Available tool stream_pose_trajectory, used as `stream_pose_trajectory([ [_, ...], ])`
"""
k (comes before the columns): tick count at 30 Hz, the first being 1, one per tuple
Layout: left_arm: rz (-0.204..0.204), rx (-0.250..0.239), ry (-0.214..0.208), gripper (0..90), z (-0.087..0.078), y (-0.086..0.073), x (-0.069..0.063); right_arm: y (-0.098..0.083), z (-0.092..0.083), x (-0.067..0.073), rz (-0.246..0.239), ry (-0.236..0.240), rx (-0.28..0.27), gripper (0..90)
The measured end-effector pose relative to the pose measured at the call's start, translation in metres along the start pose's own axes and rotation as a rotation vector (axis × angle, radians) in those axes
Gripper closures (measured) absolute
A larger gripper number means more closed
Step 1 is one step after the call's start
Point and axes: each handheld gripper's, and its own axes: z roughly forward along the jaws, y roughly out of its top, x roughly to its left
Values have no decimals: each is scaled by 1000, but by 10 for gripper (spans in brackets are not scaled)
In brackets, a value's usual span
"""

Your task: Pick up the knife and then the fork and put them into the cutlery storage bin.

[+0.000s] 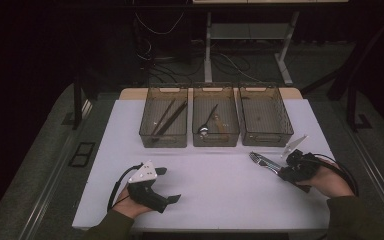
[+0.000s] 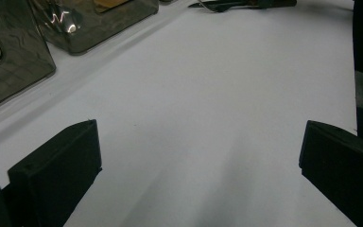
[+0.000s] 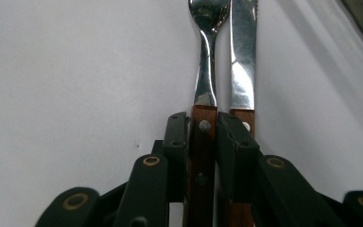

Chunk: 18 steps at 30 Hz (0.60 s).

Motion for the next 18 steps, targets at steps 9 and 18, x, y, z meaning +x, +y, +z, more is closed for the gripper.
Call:
stream_pose_trajectory([
  [9, 4, -2, -2, 0, 1, 0, 0, 15, 4, -6, -41, 20, 121, 742],
  [18, 5, 3, -3, 0, 1, 0, 0, 34, 9, -6, -25, 22, 266, 768],
])
